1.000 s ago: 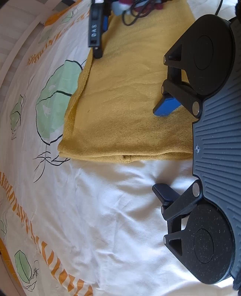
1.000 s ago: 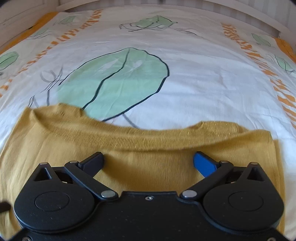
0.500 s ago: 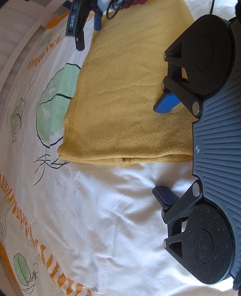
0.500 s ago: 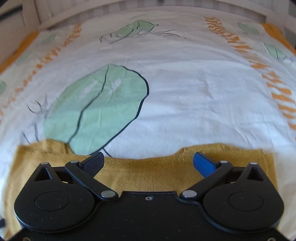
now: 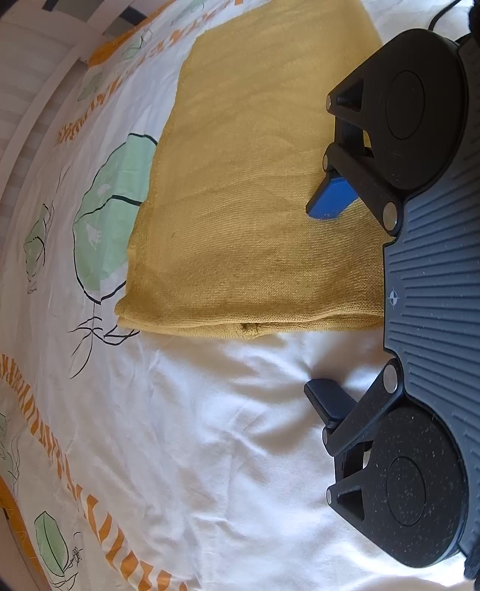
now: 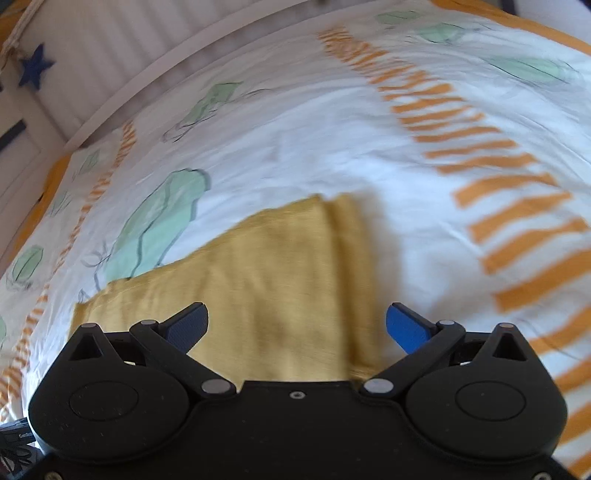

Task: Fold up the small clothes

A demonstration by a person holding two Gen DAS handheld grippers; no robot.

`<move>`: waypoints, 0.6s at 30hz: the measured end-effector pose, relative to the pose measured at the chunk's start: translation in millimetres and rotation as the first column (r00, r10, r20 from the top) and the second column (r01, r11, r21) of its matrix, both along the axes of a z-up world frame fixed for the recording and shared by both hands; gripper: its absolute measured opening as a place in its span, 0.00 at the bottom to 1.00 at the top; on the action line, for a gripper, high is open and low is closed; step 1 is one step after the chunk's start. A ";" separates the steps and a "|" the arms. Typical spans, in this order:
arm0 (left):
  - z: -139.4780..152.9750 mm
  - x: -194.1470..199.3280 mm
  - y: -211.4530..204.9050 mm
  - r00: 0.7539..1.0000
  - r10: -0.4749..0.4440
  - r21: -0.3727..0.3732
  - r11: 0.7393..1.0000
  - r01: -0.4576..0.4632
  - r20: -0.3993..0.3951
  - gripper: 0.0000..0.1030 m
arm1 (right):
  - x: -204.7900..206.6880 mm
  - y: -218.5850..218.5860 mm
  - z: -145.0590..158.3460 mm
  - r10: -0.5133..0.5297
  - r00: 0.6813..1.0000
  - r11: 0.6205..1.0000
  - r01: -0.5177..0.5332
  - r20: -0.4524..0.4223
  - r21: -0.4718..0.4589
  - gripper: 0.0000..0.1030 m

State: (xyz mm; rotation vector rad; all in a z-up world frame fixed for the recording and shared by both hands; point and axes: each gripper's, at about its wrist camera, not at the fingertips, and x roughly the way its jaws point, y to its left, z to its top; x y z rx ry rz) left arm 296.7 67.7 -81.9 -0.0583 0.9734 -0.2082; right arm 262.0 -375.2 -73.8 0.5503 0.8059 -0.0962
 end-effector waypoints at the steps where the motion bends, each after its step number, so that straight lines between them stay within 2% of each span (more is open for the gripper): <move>1: -0.1 -0.2 -0.2 1.000 0.000 0.002 1.000 0.000 0.002 0.92 | -4.0 -7.1 -3.5 -0.010 1.000 1.000 0.010 -0.002 0.028 1.00; 5: -0.8 -0.1 -0.6 1.000 0.002 0.001 1.000 -0.002 0.006 0.93 | -13.2 -21.8 -14.3 0.006 0.999 0.990 -0.011 0.033 0.139 1.00; 11: -1.1 -0.2 -0.9 1.000 0.002 0.001 1.000 -0.002 0.005 0.94 | -6.0 -19.7 -25.1 0.089 0.993 0.971 -0.103 0.074 0.216 1.00; 15: -1.2 0.3 -1.3 1.000 0.001 -0.002 1.000 -0.001 0.005 0.95 | 8.1 -18.9 -33.8 0.121 0.986 0.941 -0.150 0.113 0.303 1.00; 18: -1.8 1.4 -1.8 1.000 -0.003 -0.009 1.000 0.003 0.003 0.98 | 19.5 -13.7 -36.1 0.151 0.980 0.931 -0.185 0.128 0.316 1.00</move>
